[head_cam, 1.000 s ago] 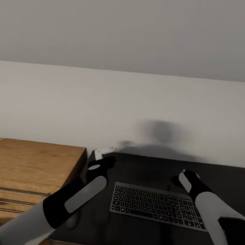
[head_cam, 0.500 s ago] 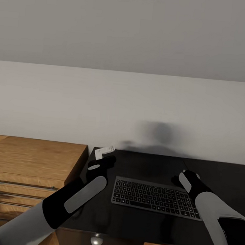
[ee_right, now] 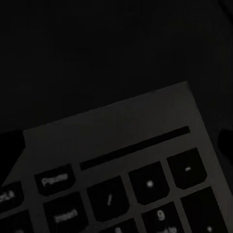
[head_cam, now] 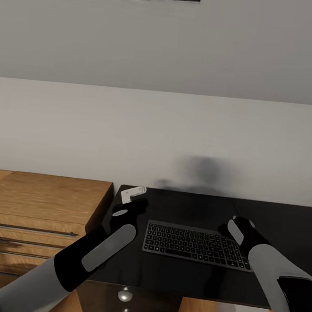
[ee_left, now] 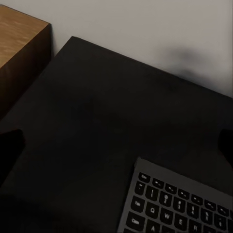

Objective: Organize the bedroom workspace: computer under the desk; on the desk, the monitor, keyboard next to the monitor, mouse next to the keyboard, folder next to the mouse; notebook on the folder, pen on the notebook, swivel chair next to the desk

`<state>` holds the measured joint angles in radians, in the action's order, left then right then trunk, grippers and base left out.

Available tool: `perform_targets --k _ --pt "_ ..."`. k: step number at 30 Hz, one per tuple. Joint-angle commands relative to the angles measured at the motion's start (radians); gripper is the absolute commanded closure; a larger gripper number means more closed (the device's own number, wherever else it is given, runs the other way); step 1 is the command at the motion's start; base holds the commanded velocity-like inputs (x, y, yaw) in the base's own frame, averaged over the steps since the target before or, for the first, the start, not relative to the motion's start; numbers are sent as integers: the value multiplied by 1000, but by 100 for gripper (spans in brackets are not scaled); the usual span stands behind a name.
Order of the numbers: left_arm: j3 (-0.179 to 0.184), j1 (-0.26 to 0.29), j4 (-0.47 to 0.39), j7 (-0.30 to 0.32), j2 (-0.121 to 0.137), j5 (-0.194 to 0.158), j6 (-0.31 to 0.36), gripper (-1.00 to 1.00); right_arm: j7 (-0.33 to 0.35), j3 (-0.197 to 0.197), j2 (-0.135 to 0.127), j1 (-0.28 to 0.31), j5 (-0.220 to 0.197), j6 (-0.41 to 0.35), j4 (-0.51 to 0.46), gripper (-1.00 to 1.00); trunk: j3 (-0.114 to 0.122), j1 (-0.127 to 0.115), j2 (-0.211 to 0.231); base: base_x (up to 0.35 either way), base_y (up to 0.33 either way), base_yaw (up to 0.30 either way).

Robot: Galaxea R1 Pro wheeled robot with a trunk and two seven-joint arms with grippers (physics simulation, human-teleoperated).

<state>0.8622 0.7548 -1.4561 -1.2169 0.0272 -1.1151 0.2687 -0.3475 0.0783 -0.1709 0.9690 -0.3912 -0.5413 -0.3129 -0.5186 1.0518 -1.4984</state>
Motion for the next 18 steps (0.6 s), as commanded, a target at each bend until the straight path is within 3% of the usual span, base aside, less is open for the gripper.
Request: perform_targets --k 1,6,18 --pt "1 1 -1 -6 1 -2 10 -100 -7 9 0 0 -10 -1 -4 -100 -1 0 -1 -5 0 0" --pt "1 1 1 -6 0 -2 10 -100 -7 10 0 0 -9 33 -11 -100 -1 0 -1 77 0 0" --pt "1 1 3 -6 0 -3 10 -100 -3 11 1 0 -9 77 -21 -100 -1 0 -1 256 0 0"
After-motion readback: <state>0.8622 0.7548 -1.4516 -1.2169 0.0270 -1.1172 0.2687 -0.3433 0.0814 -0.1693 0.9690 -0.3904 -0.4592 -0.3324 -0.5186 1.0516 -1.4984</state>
